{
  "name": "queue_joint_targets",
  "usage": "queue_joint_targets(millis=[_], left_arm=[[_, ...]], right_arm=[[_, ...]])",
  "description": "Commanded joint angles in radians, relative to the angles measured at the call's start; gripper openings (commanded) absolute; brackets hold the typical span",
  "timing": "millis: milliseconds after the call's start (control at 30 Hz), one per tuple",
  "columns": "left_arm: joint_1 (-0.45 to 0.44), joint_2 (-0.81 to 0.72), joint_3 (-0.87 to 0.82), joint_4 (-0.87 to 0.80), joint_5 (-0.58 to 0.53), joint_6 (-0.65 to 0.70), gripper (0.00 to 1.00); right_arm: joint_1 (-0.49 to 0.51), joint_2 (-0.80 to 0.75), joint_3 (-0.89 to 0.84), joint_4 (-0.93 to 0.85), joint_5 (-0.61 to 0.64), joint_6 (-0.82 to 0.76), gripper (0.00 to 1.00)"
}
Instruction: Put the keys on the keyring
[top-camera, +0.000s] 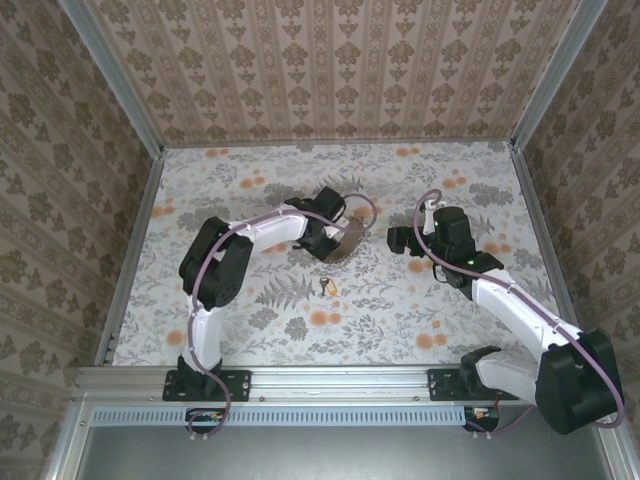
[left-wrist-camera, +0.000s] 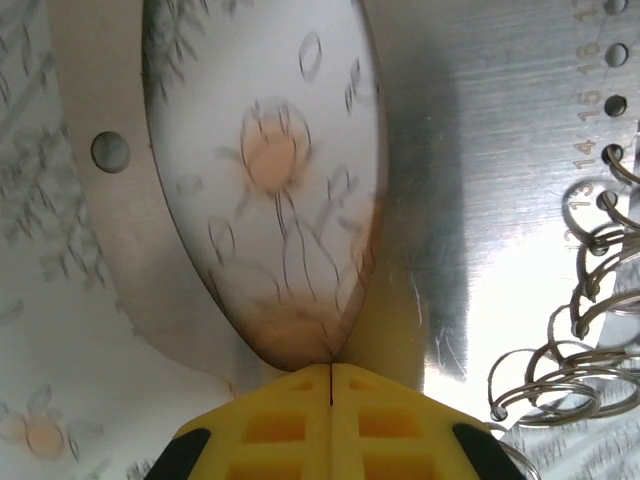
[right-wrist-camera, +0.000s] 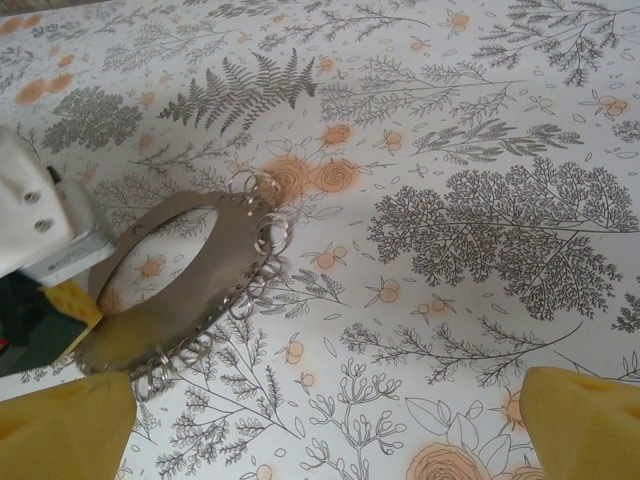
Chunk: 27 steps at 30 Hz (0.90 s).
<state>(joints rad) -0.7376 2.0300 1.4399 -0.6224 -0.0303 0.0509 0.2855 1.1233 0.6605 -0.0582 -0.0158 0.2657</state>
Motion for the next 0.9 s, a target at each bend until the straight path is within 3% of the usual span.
queue_joint_targets(millis=[0,167,400,533,667,867], left_arm=[[-0.013,-0.101,-0.057,-0.048,0.004,-0.068,0.0],[-0.033,-0.221,-0.112,-0.014,0.102,-0.139,0.0],[-0.039,-0.388,-0.136,-0.012,0.225,-0.198,0.0],[-0.042,-0.463,-0.158,0.003,0.258,-0.228,0.0],[-0.039,-0.521,-0.172,0.026,0.277,-0.252,0.0],[-0.039,-0.538,-0.161,0.03,0.288,-0.261,0.0]], right_arm=[[-0.005,-0.036,-0.017,-0.009,-0.024,0.013,1.0],[-0.003,-0.041,-0.058,0.006,-0.064,0.022,0.98],[0.013,-0.027,-0.166,0.216,-0.36,0.106,0.96],[0.1,0.005,-0.192,0.379,-0.479,0.147,0.94],[0.215,-0.024,-0.187,0.404,-0.472,0.062,0.96],[0.318,-0.063,-0.191,0.376,-0.319,-0.071,0.96]])
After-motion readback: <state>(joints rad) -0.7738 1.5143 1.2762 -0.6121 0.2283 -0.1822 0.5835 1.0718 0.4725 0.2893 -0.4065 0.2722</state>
